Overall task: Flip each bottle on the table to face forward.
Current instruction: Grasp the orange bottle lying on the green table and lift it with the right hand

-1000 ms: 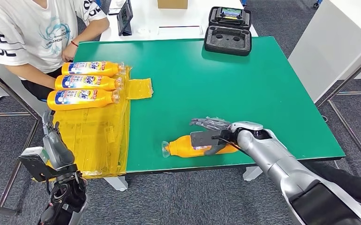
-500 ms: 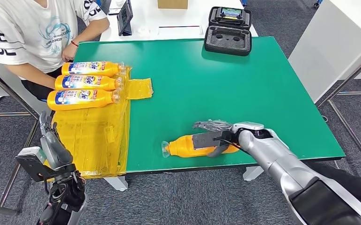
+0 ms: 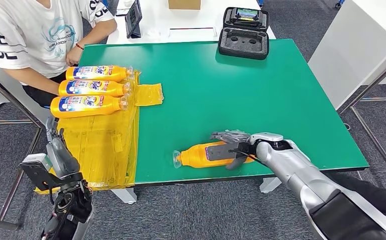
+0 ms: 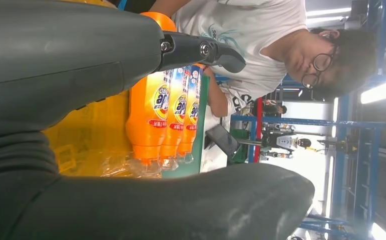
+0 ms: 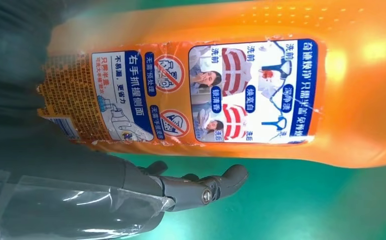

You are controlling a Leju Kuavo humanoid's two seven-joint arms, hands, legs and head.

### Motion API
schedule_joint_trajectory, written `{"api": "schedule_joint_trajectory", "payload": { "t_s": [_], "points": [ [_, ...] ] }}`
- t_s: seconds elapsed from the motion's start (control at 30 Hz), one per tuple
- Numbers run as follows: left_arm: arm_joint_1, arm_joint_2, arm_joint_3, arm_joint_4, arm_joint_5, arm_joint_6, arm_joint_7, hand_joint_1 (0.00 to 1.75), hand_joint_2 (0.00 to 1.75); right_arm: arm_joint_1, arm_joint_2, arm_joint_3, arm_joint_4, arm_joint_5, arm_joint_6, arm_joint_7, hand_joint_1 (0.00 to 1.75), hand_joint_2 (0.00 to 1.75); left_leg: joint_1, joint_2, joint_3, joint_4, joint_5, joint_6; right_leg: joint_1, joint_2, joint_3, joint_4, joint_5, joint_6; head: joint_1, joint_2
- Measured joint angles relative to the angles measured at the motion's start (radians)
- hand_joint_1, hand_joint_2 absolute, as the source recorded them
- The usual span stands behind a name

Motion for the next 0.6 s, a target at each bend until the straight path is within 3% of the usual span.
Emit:
{"api": "schedule_joint_trajectory", "payload": {
  "t_s": [0.13, 0.17, 0.27, 0.3, 0.6],
  "points": [
    [-0.009, -0.004, -0.001, 0.013, 0.006, -0.001, 0.0, 0.0, 0.0, 0.002, -0.001, 0.004, 0.005, 0.004, -0.008, 0.012, 0.0, 1.75, 0.0, 0.0, 0.0, 0.0, 0.0, 0.0, 0.0, 0.0, 0.0, 0.0, 0.0, 0.0, 0.0, 0.0],
    [-0.01, -0.005, -0.001, 0.016, 0.007, -0.001, 0.0, 0.0, 0.0, 0.004, -0.002, 0.005, 0.007, 0.006, -0.015, 0.014, 0.13, 1.75, 0.0, 0.0, 0.0, 0.0, 0.0, 0.0, 0.0, 0.0, 0.0, 0.0, 0.0, 0.0, 0.0, 0.0],
    [-0.009, -0.008, -0.002, 0.024, 0.008, 0.0, 0.0, 0.0, 0.0, 0.011, -0.006, 0.006, 0.009, 0.013, -0.043, 0.02, 1.36, 1.75, 0.0, 0.0, 0.0, 0.0, 0.0, 0.0, 0.0, 0.0, 0.0, 0.0, 0.0, 0.0, 0.0, 0.0],
    [-0.009, -0.009, -0.003, 0.026, 0.008, 0.0, 0.0, 0.0, 0.0, 0.012, -0.007, 0.007, 0.009, 0.015, -0.052, 0.024, 1.66, 1.75, 0.0, 0.0, 0.0, 0.0, 0.0, 0.0, 0.0, 0.0, 0.0, 0.0, 0.0, 0.0, 0.0, 0.0],
    [-0.004, -0.015, -0.004, 0.041, 0.009, -0.001, 0.0, 0.0, 0.0, 0.015, -0.008, 0.009, 0.016, 0.018, -0.078, 0.042, 1.73, 1.75, 0.0, 0.0, 0.001, 0.0, 0.0, 0.0, 0.0, 0.0, 0.001, 0.0, 0.0, 0.0, 0.0, 0.0]
  ]
}}
